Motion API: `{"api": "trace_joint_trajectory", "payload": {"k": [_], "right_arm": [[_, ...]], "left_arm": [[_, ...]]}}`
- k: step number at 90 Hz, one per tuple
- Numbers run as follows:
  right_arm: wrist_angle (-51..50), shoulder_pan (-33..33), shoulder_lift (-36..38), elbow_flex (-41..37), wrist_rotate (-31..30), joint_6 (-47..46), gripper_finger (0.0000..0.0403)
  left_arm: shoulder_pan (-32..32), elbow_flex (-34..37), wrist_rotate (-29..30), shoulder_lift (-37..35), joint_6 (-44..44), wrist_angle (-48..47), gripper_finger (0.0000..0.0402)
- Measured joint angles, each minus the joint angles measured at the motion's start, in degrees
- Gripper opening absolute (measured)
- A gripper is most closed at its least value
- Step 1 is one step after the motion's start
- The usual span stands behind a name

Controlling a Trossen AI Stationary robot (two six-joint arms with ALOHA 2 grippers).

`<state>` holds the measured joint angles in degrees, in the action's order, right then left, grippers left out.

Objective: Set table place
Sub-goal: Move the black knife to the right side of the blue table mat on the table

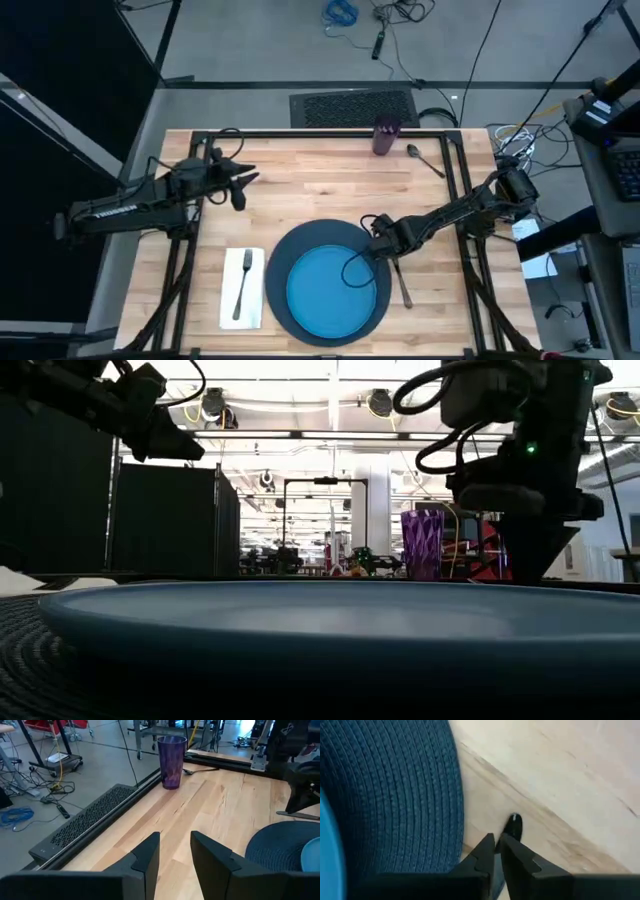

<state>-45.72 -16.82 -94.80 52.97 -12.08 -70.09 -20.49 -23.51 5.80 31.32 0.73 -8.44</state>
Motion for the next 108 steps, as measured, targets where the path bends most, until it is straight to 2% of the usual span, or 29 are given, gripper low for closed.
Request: {"api": "trace_joint_trajectory", "payload": {"k": [47, 66, 108], "right_arm": [[1.7, 0.0, -0.5, -0.1, 0.3, -1.2, 0.0000], [5.3, 0.0, -1.1, -2.2, 0.9, -1.3, 0.0000], [4.4, 0.0, -1.1, -2.2, 1.5, -1.4, 0.0000]], "left_arm": [[0.0, 0.0, 0.0, 0.0, 0.0, 0.0, 0.0097], [0.0, 0.0, 0.0, 0.0, 0.0, -0.1, 0.0097], [0.0, 0.0, 0.0, 0.0, 0.0, -0.1, 0.0097]]}}
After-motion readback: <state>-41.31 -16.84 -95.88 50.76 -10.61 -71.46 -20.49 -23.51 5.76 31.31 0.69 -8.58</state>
